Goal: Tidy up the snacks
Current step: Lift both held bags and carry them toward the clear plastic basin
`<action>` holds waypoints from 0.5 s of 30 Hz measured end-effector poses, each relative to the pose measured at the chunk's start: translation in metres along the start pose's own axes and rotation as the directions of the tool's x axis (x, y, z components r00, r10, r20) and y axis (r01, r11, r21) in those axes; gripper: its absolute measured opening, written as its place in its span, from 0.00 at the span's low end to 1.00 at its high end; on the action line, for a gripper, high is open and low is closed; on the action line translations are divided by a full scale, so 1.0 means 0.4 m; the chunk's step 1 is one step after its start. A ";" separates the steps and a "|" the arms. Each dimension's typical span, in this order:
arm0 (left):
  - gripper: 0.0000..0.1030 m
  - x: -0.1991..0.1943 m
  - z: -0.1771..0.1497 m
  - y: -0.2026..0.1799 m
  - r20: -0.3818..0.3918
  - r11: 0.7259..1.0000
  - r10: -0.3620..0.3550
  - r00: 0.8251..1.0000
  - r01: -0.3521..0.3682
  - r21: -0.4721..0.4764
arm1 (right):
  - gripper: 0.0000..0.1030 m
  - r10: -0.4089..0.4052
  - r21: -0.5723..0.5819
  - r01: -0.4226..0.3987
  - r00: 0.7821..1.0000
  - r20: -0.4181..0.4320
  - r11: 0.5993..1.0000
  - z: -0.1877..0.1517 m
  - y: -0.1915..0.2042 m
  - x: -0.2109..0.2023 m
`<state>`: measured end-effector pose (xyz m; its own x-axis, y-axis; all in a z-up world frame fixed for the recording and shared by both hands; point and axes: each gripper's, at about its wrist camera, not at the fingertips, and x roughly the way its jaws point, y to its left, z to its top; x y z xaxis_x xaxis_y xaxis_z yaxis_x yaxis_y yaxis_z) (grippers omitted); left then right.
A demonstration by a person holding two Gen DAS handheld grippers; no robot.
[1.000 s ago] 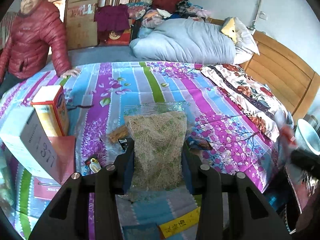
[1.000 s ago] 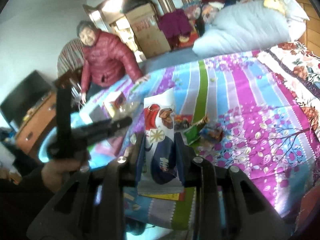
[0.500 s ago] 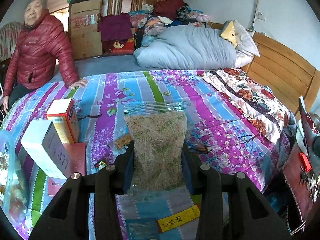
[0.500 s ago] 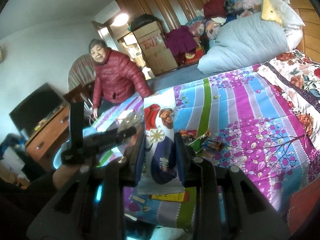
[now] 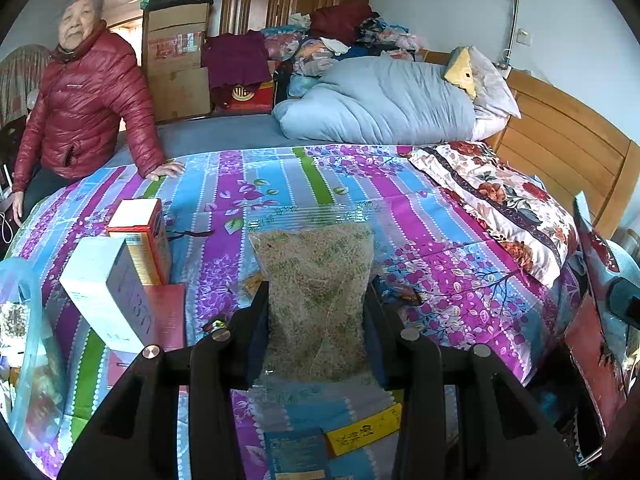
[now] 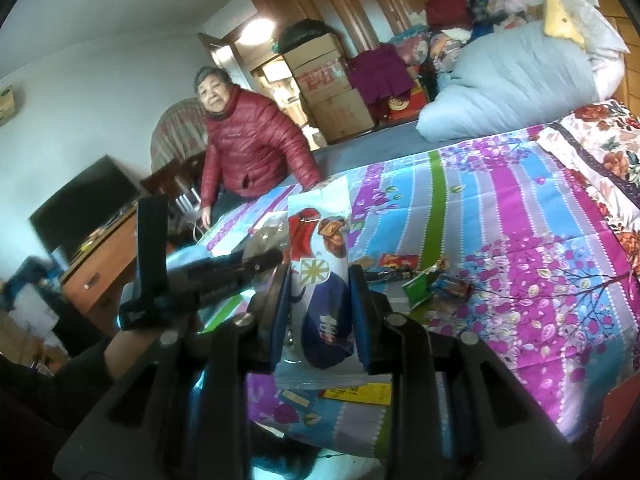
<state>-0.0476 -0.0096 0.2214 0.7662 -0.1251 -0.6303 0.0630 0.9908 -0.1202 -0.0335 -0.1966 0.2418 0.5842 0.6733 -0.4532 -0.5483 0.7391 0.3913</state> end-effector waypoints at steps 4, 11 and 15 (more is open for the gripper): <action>0.41 -0.009 -0.006 0.014 0.004 1.000 0.002 1.000 -0.002 -0.015 | 0.28 0.024 -0.011 -0.024 0.999 -0.022 1.000 -0.005 0.030 0.035; 0.41 -0.063 -0.005 0.069 0.047 0.998 0.031 0.998 -0.028 -0.057 | 0.28 0.062 -0.060 -0.066 0.996 -0.064 0.996 0.016 0.082 0.103; 0.41 -0.101 -0.002 0.159 0.075 0.991 0.081 0.994 -0.073 -0.112 | 0.28 0.074 -0.079 -0.080 0.994 -0.080 0.994 0.053 0.104 0.152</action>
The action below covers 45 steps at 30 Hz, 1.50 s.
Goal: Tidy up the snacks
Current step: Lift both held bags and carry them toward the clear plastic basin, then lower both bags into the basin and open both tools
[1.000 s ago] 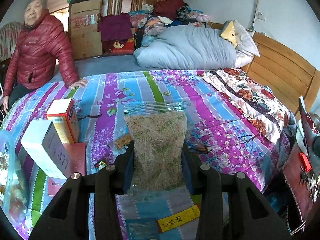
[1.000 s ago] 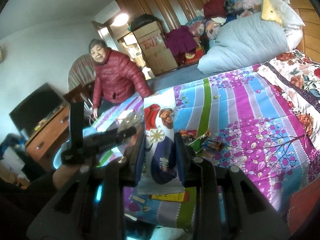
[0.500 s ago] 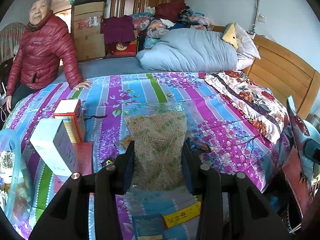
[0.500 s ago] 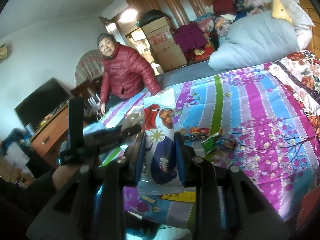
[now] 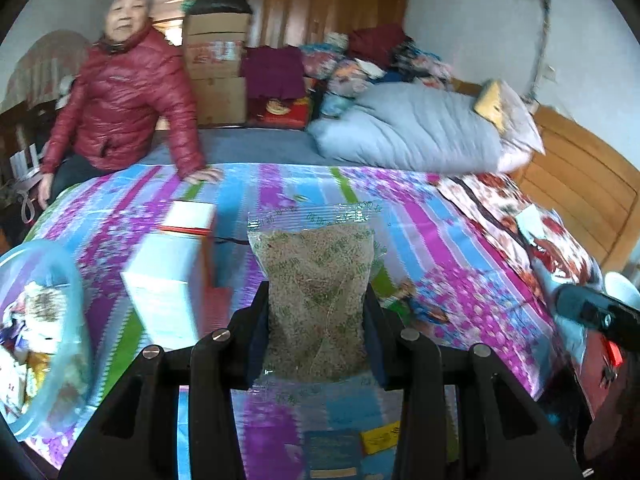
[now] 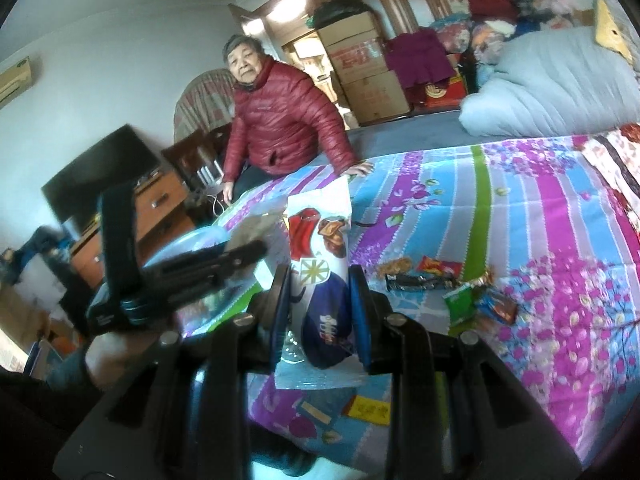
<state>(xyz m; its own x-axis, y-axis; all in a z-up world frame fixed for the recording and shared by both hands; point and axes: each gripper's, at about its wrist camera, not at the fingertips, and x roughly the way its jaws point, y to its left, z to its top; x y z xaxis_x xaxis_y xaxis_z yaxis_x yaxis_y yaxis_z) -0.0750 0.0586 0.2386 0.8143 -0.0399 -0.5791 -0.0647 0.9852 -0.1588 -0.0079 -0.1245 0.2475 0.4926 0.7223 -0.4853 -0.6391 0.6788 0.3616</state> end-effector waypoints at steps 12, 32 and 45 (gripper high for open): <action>0.41 -0.186 0.027 0.400 0.115 0.952 0.225 0.968 -0.194 -0.237 | 0.28 0.117 -0.144 -0.123 0.992 -0.048 0.982 0.152 0.204 0.201; 0.41 -0.379 -0.090 0.897 0.030 0.764 0.478 0.878 -0.399 -0.508 | 0.28 0.333 -0.302 -0.407 0.904 -0.269 0.862 0.205 0.718 0.600; 0.41 -0.354 -0.130 0.924 -0.006 0.769 0.464 0.886 -0.406 -0.494 | 0.28 0.338 -0.249 -0.431 0.877 -0.342 0.867 0.125 0.781 0.715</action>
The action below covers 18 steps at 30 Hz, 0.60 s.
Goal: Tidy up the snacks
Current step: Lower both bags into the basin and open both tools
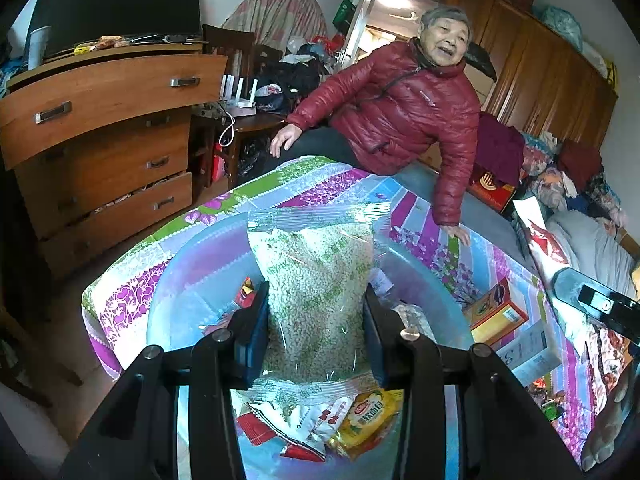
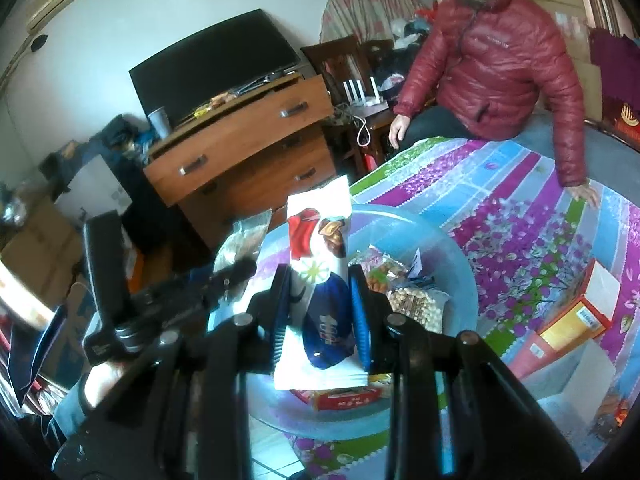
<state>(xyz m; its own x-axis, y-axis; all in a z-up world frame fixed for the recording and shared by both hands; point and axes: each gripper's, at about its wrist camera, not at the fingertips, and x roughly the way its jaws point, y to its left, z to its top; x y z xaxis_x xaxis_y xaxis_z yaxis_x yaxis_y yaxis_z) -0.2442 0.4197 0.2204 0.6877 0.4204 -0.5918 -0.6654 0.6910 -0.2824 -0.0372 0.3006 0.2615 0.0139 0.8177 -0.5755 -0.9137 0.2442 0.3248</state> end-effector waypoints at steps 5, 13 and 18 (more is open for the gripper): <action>0.41 0.021 -0.002 -0.004 -0.008 1.000 0.005 1.000 -0.005 0.005 | 0.28 0.003 0.010 -0.002 1.000 -0.013 1.000 0.003 -0.008 0.016; 0.41 0.041 -0.004 -0.009 -0.018 1.000 0.020 1.000 -0.020 0.009 | 0.28 0.011 0.006 -0.011 1.000 -0.028 1.000 0.006 -0.004 0.038; 0.41 0.038 -0.002 -0.008 -0.009 0.999 0.039 0.999 -0.039 0.017 | 0.28 0.015 0.002 -0.015 0.999 -0.038 1.000 0.001 0.005 0.054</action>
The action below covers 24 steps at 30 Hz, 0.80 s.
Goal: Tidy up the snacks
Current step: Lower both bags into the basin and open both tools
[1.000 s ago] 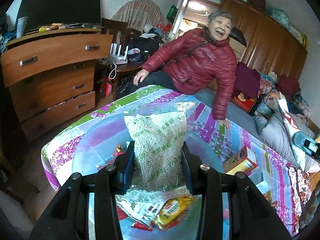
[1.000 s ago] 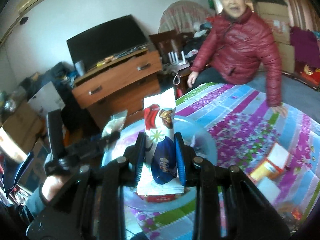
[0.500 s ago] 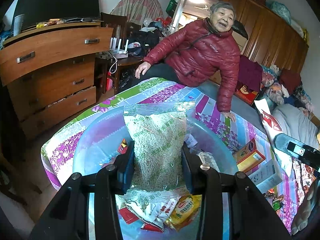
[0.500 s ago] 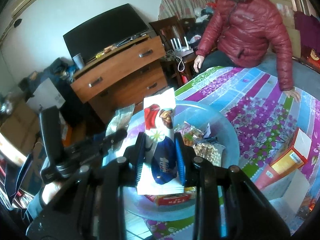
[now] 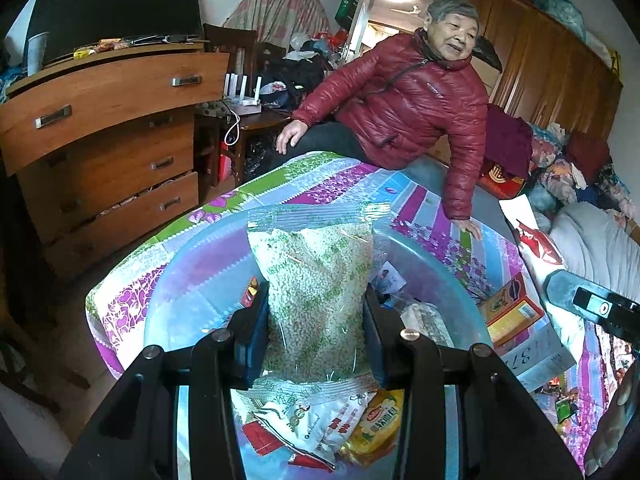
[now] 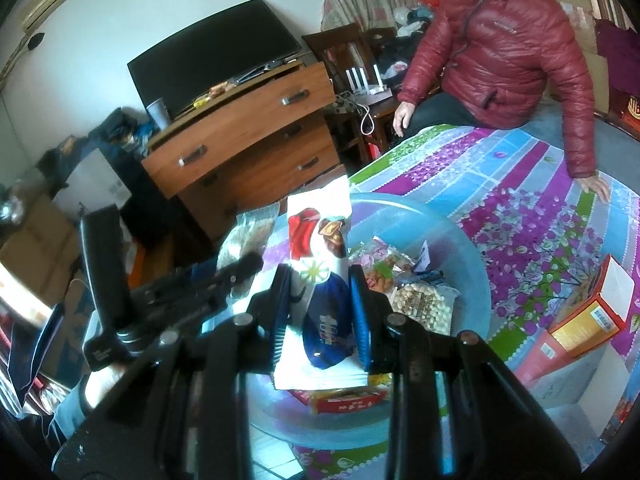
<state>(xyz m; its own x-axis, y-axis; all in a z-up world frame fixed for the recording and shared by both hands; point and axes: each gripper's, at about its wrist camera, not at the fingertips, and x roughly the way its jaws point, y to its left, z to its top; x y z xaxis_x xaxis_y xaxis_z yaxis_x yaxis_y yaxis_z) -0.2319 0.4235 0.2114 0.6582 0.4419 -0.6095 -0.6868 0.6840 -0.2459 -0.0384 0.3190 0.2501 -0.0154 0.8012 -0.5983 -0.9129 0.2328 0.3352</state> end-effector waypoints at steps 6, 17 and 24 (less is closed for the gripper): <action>0.41 -0.004 -0.004 0.003 0.008 1.000 0.018 1.000 -0.018 0.006 | 0.28 0.000 -0.009 0.000 1.000 -0.007 1.000 -0.005 0.003 0.008; 0.41 -0.016 -0.009 -0.013 0.038 0.997 0.056 0.998 -0.057 0.044 | 0.28 0.001 -0.005 -0.001 1.000 -0.011 1.000 -0.020 -0.010 0.011; 0.41 -0.013 -0.013 -0.014 0.032 0.996 0.067 0.997 -0.068 0.050 | 0.28 0.005 -0.003 -0.005 1.000 -0.017 1.000 -0.029 -0.012 0.018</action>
<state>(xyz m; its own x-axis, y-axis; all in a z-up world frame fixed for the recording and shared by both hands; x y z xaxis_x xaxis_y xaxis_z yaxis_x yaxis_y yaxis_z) -0.2331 0.4144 0.2119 0.6204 0.5051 -0.5999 -0.7141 0.6801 -0.1658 -0.0389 0.3172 0.2359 -0.0272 0.7931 -0.6085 -0.9140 0.2269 0.3365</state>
